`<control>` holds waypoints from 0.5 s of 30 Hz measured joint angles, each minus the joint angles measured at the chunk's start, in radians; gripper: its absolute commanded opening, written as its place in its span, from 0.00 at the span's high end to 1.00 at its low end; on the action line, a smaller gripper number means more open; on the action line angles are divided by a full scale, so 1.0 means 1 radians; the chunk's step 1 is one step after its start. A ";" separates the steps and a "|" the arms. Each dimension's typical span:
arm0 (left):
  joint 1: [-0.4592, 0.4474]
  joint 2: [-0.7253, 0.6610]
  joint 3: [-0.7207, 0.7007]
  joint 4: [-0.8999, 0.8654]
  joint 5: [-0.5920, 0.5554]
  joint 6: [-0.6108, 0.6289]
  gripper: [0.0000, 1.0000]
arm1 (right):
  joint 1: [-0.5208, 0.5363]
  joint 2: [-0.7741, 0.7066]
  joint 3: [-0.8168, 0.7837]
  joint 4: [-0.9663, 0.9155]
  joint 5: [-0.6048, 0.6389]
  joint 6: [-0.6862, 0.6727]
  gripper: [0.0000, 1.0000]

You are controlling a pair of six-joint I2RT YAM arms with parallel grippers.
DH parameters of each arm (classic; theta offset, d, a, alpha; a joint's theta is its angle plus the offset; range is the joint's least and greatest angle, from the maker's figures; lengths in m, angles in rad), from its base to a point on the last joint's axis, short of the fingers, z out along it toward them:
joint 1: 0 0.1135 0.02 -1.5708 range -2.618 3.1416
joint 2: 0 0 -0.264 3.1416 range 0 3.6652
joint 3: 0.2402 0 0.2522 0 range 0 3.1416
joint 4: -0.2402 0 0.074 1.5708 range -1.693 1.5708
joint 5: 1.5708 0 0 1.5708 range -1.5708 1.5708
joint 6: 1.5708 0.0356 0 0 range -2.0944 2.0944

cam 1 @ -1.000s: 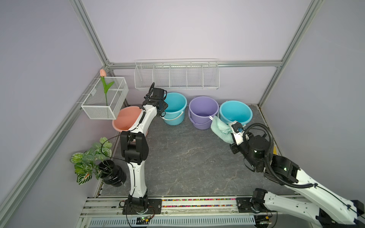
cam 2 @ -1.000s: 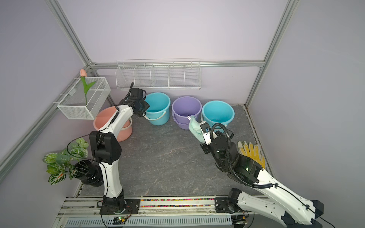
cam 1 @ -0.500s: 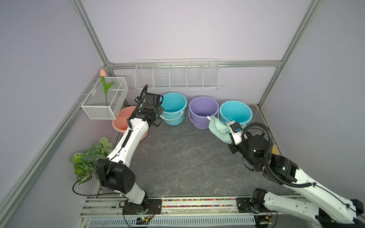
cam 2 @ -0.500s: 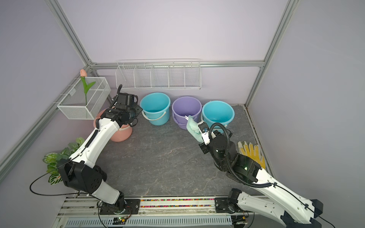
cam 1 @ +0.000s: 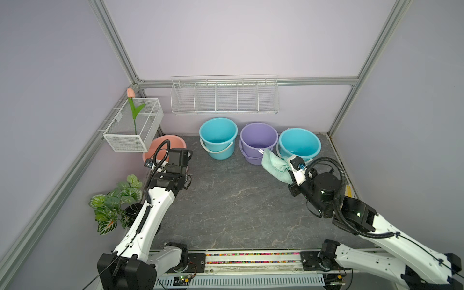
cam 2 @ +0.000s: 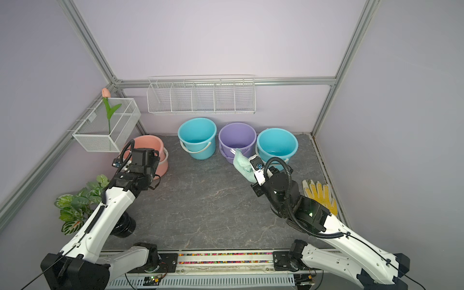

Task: Wipe the inside of the bucket with a cloth
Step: Pick up the bucket from the corner of the board.

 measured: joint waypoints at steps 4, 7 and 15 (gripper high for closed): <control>0.049 0.025 -0.045 0.068 -0.005 -0.028 0.15 | 0.000 0.000 0.000 0.000 -0.004 0.000 0.93; 0.071 0.056 -0.063 0.133 -0.003 -0.039 0.15 | 0.000 0.001 0.000 0.000 -0.004 -0.001 0.93; 0.156 0.169 -0.090 0.296 0.042 -0.034 0.14 | 0.000 0.003 0.000 0.000 -0.003 -0.001 0.93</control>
